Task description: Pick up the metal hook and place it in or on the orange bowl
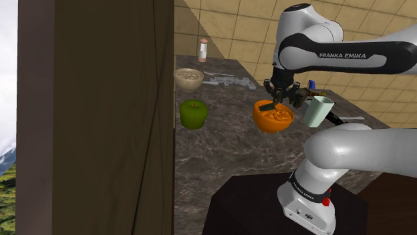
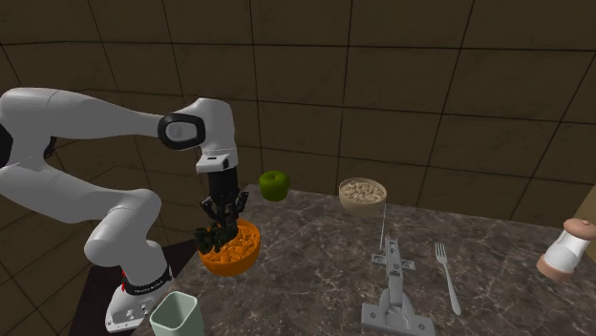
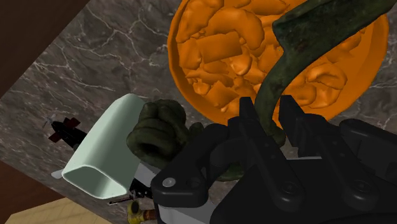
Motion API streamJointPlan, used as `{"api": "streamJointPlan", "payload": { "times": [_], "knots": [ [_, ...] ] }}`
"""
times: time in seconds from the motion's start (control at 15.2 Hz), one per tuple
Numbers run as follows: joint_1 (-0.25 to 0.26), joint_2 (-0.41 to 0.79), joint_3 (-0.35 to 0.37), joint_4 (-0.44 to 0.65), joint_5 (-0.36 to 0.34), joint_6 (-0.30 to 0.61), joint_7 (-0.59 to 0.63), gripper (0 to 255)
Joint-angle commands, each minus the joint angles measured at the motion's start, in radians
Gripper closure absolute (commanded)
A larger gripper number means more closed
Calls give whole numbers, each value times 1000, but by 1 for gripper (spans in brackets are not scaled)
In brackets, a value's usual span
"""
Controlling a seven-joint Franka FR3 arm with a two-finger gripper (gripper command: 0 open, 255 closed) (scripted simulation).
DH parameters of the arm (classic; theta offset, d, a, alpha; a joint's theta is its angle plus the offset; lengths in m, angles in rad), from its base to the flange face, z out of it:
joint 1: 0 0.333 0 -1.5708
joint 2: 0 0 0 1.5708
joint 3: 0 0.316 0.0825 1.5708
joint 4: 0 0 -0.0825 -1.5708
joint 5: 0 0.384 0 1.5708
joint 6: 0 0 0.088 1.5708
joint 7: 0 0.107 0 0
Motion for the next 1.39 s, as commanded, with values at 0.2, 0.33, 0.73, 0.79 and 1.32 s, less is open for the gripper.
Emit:
{"api": "streamJointPlan", "payload": {
  "times": [0.2, 0.33, 0.73, 0.79, 1.32],
  "knots": [
    [2, 1, 2, -45, 0, 45, 12, 255],
    [2, 1, 2, -45, 0, 45, 12, 255],
    [2, 1, 2, -45, -1, 45, 12, 0],
    [2, 1, 2, -45, 0, 45, 12, 0],
    [13, 3, 25, 80, 22, -82, 9, 0]
  ]
}}
